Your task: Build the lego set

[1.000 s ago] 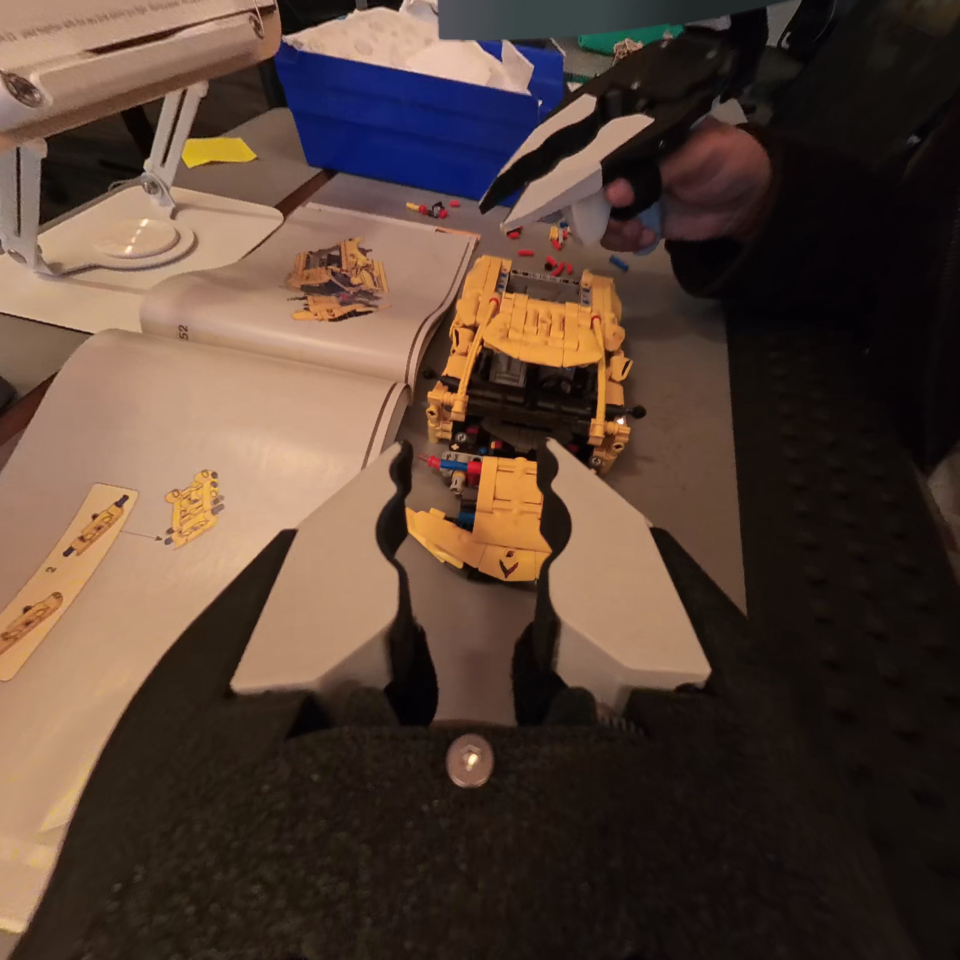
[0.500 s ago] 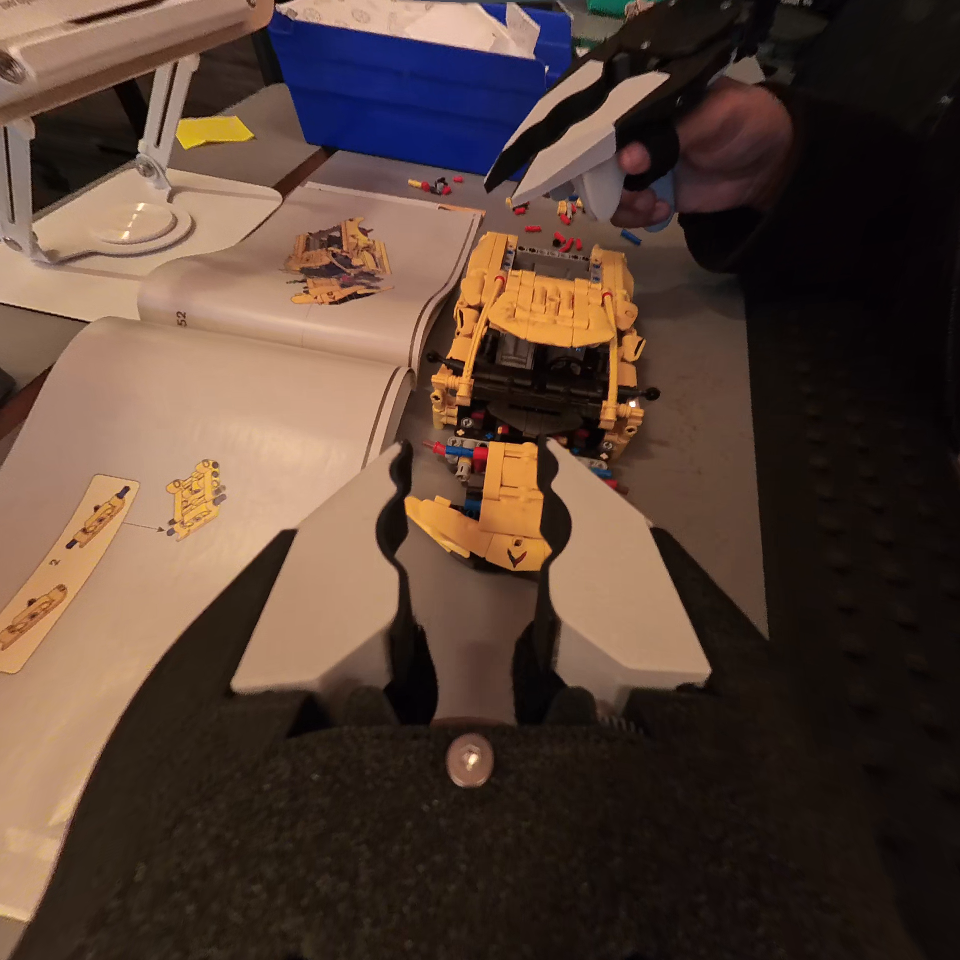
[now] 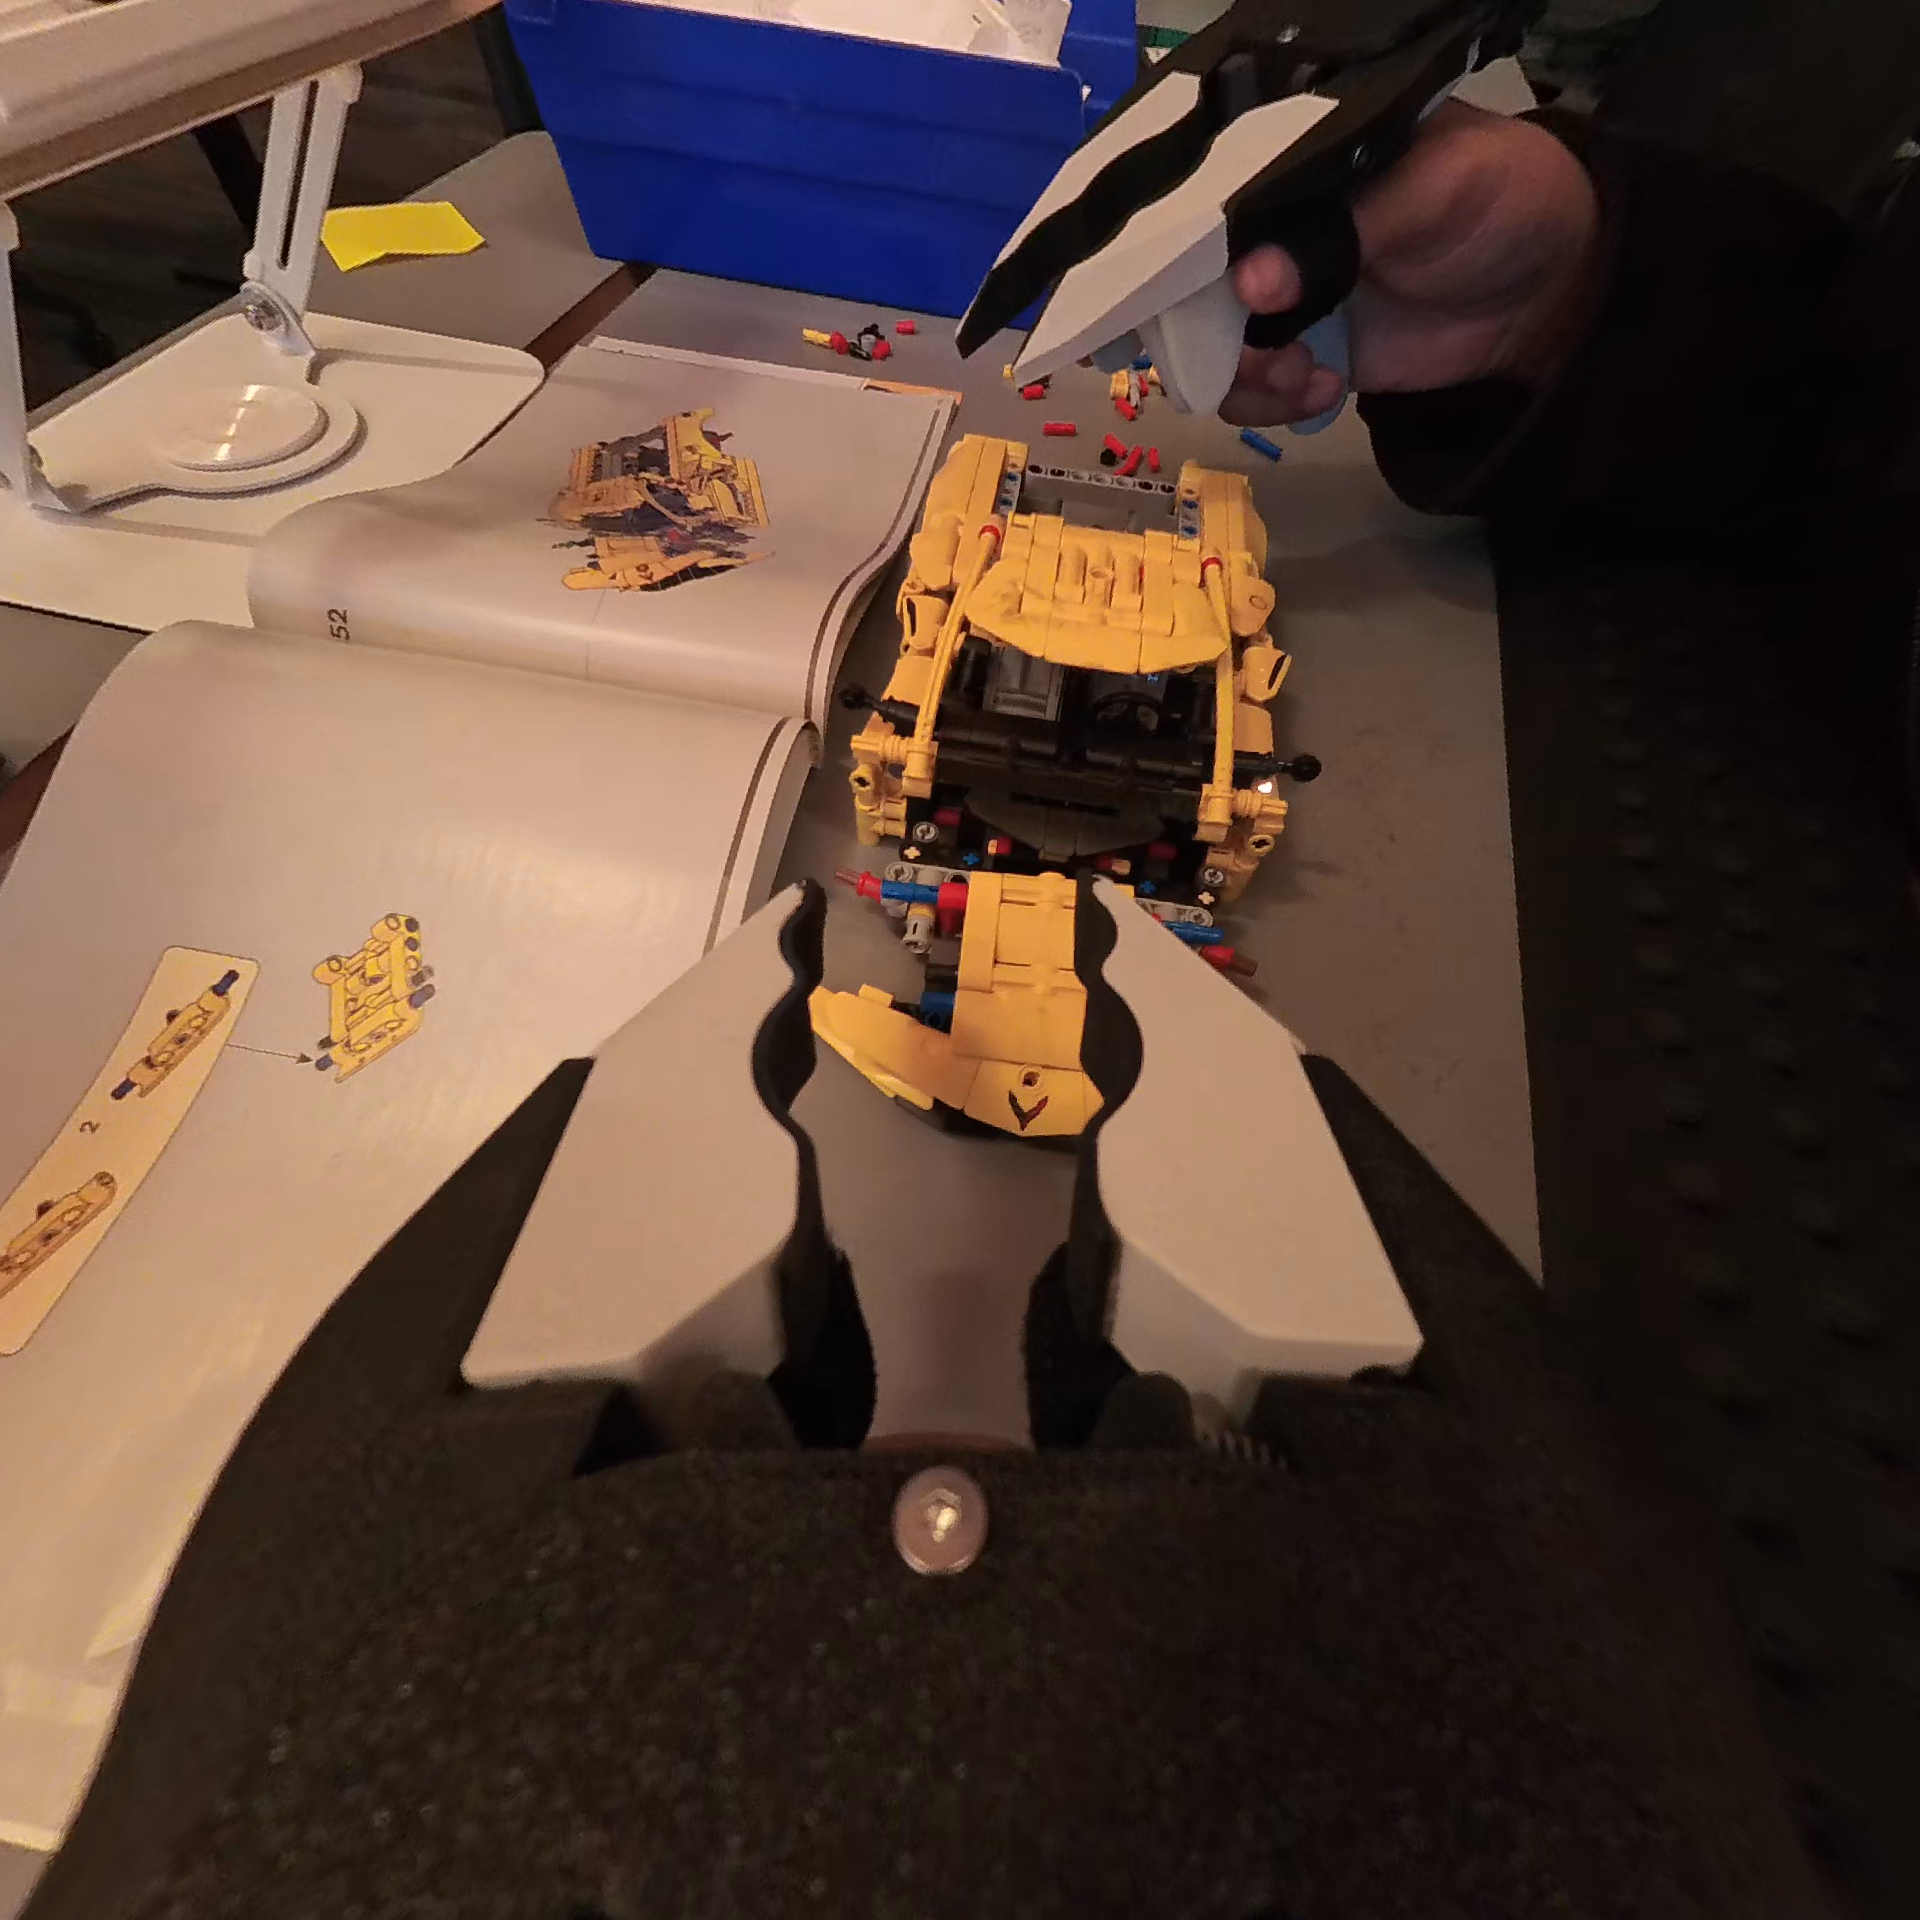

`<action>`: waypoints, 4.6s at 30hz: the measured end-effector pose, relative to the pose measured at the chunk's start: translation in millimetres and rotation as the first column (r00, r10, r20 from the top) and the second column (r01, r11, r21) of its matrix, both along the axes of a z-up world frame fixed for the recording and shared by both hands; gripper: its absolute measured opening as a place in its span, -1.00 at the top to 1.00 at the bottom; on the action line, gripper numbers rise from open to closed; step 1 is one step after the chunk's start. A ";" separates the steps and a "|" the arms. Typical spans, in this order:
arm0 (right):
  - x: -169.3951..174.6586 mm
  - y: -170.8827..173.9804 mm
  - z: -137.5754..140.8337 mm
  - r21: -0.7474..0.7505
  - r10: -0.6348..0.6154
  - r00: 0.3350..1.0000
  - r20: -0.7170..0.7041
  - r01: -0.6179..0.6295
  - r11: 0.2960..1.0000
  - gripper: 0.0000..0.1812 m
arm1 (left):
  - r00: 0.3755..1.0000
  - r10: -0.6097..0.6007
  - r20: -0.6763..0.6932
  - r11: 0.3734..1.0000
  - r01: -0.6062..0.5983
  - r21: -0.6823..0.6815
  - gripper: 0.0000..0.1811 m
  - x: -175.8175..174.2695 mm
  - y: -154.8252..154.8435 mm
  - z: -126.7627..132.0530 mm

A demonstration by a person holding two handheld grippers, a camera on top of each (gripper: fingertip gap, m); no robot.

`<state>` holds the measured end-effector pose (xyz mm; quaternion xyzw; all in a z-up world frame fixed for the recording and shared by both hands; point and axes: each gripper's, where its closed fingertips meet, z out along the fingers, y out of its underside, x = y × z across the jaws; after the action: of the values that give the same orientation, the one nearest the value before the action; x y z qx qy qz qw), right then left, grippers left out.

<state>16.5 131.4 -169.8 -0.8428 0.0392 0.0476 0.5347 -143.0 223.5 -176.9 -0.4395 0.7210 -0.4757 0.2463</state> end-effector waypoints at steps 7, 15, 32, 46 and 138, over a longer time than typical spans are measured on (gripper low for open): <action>-0.4 0.1 0.0 0.000 0.003 1.000 0.002 -0.003 1.000 0.68 | 1.000 -0.007 -0.025 1.000 0.007 0.011 0.47 -1.0 -2.0 -5.0; -1.4 0.1 0.7 0.003 0.007 1.000 0.000 -0.007 1.000 0.68 | 0.999 -0.008 -0.032 1.000 0.008 0.012 0.47 -1.0 -2.3 -6.2; -22.2 5.0 15.7 0.088 0.102 0.991 0.086 -0.109 0.990 0.52 | 0.988 -0.135 -0.069 0.979 0.123 -0.160 0.47 -16.6 -20.4 6.5; -140.5 -2.8 24.5 -0.342 0.787 0.591 0.178 -0.713 0.613 0.25 | 0.989 -0.120 -0.084 0.991 0.124 0.044 0.41 -8.6 -32.5 -8.6; -162.0 57.4 -69.8 -0.692 0.883 0.466 0.055 -0.620 0.370 -0.03 | 0.955 -0.053 -0.290 0.987 0.094 0.129 0.45 -4.9 -31.8 -44.5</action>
<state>-145.4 188.9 -239.7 -0.8661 -0.4652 0.0965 0.1553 -147.9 191.7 -221.4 -0.4577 0.7969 -0.3638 0.1520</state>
